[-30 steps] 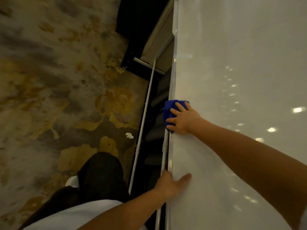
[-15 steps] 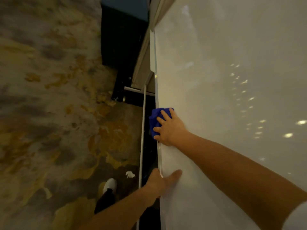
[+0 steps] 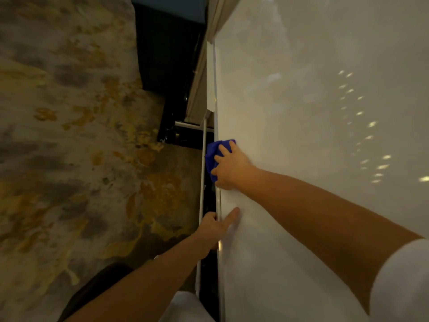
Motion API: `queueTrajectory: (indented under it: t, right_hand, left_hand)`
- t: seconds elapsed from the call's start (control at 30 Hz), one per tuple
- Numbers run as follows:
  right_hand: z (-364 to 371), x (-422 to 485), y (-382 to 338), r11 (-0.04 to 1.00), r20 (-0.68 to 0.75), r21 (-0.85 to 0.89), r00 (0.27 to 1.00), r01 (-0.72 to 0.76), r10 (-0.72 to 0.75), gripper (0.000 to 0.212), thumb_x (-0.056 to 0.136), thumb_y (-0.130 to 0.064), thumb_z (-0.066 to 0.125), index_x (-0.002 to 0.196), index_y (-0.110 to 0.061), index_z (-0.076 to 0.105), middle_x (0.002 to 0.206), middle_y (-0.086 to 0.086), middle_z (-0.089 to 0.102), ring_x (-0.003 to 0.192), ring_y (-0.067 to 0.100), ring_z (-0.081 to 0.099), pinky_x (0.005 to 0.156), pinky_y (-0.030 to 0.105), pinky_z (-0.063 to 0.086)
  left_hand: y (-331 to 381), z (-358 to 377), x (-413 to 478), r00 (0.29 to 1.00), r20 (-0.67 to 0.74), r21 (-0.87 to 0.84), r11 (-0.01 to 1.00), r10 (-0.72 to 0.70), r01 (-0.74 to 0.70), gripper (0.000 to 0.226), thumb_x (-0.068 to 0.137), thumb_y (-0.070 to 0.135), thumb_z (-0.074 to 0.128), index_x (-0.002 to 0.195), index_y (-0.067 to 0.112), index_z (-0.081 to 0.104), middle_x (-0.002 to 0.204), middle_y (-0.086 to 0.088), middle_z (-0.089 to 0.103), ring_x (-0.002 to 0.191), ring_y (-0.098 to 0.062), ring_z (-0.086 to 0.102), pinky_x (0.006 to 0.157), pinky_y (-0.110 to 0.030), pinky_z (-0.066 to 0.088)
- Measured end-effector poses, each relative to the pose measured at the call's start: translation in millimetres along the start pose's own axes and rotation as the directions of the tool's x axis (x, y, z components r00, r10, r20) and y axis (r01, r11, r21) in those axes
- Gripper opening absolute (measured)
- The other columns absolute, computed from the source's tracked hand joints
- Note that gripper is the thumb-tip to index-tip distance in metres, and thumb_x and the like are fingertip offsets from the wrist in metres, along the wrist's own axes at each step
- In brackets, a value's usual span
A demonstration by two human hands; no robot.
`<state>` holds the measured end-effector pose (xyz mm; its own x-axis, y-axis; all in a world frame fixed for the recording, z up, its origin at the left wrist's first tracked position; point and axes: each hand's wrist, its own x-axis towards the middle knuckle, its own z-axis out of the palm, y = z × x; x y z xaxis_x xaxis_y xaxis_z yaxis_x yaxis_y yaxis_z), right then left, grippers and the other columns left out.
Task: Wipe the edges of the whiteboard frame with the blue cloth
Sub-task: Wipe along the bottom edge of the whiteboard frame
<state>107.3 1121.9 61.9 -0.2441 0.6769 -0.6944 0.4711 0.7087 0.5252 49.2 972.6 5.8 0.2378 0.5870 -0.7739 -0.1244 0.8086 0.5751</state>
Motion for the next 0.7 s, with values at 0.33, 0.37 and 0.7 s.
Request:
queueTrajectory:
  t: [0.33,0.37,0.7]
  right_hand:
    - [-33,70,70,0.984,-0.031,0.032,0.984,-0.173,0.174,0.062,0.099,-0.059,0.023,0.156,-0.033,0.022,0.167,0.007,0.008,0.152,0.037,-0.005,0.117,0.061,-0.008]
    - [-38,77,69,0.988,-0.022,0.046,0.988,-0.149,0.15,0.062,0.099,-0.059,0.024,0.155,-0.032,0.024,0.167,0.007,0.01,0.152,0.038,-0.004,0.117,0.062,-0.008]
    - [-63,112,114,0.984,0.043,0.083,0.987,-0.156,0.153,0.062,0.099,-0.059,0.02,0.156,-0.035,0.018,0.167,0.005,0.003,0.152,0.036,-0.009,0.118,0.061,-0.007]
  left_hand:
    - [39,-24,19,0.972,0.175,-0.026,0.986,-0.16,0.167,0.097,0.039,0.082,0.072,0.113,0.029,0.041,0.1,0.015,0.054,0.085,-0.007,0.056,0.052,-0.022,0.049]
    - [44,-28,22,0.967,0.193,-0.035,0.984,-0.165,0.175,0.097,0.04,0.081,0.073,0.115,0.027,0.045,0.103,0.013,0.057,0.088,-0.008,0.058,0.055,-0.023,0.05]
    - [124,-39,83,0.956,0.244,-0.077,0.979,-0.165,0.188,0.076,0.057,0.068,0.079,0.113,0.023,0.053,0.108,0.007,0.063,0.094,-0.013,0.062,0.068,-0.026,0.054]
